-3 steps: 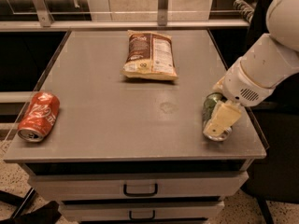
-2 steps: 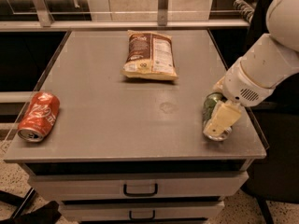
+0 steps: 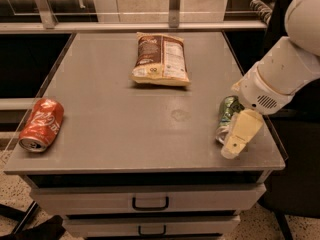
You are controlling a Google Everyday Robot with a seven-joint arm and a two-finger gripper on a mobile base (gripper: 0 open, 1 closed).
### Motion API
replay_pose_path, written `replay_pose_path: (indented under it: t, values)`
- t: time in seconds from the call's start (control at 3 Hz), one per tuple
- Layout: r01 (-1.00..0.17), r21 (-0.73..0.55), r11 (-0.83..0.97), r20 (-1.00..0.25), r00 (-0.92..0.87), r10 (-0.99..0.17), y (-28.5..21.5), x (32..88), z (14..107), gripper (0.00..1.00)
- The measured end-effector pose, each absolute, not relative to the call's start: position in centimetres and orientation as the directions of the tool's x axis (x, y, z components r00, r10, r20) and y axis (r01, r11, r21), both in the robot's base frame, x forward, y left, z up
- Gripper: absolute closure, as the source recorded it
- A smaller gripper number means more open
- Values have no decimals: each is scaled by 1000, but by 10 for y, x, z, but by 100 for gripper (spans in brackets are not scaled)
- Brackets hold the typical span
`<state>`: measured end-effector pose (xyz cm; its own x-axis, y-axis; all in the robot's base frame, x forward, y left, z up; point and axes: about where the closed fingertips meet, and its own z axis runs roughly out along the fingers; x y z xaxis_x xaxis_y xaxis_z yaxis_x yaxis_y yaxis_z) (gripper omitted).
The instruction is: Place 7up can into top drawer
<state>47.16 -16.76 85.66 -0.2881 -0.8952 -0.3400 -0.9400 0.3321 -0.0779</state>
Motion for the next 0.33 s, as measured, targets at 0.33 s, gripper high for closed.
replay_pose_path:
  t: [0.33]
  values:
    - [-940, -78, 332, -340, -288, -895, -168, 472, 857, 0]
